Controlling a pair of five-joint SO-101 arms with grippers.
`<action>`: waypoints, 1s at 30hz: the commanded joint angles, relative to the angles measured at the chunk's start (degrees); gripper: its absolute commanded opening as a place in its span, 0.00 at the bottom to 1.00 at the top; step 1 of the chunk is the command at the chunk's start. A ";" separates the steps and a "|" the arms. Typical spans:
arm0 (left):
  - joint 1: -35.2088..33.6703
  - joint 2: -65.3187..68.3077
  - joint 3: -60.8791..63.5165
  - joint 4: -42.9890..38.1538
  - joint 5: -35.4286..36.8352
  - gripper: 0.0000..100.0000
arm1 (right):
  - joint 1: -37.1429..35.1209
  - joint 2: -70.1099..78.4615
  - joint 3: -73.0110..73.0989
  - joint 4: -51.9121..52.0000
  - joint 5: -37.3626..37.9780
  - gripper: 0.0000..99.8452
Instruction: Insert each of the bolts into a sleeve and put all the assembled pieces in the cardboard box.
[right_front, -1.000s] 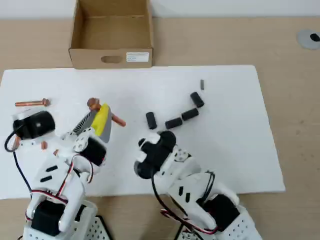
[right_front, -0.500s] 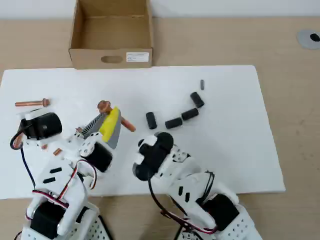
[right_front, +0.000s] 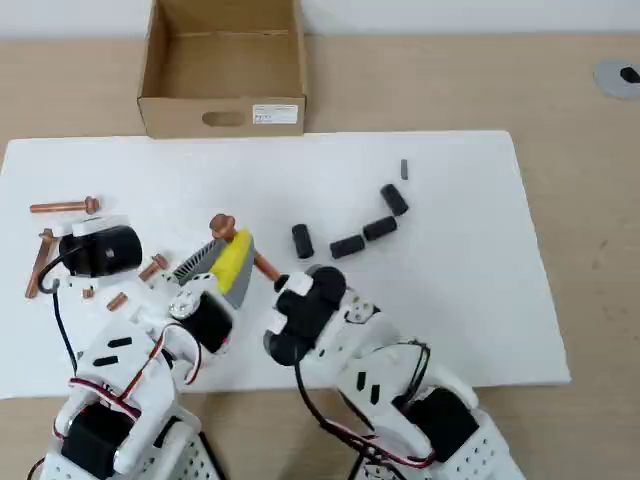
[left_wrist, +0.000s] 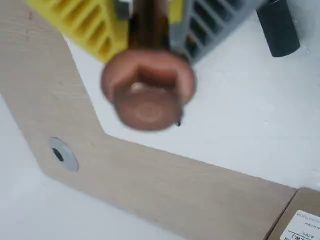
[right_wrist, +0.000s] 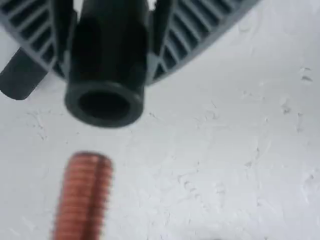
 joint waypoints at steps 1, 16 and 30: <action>0.53 -0.40 -1.49 0.00 -0.09 0.00 | -0.40 -9.54 -3.38 -1.58 0.62 0.01; 2.73 -0.31 1.85 0.53 -0.09 0.00 | -0.40 -9.54 -5.41 -2.99 1.85 0.01; 5.71 -0.31 2.20 1.93 -4.66 0.00 | -0.57 -9.54 -6.02 -3.16 2.55 0.01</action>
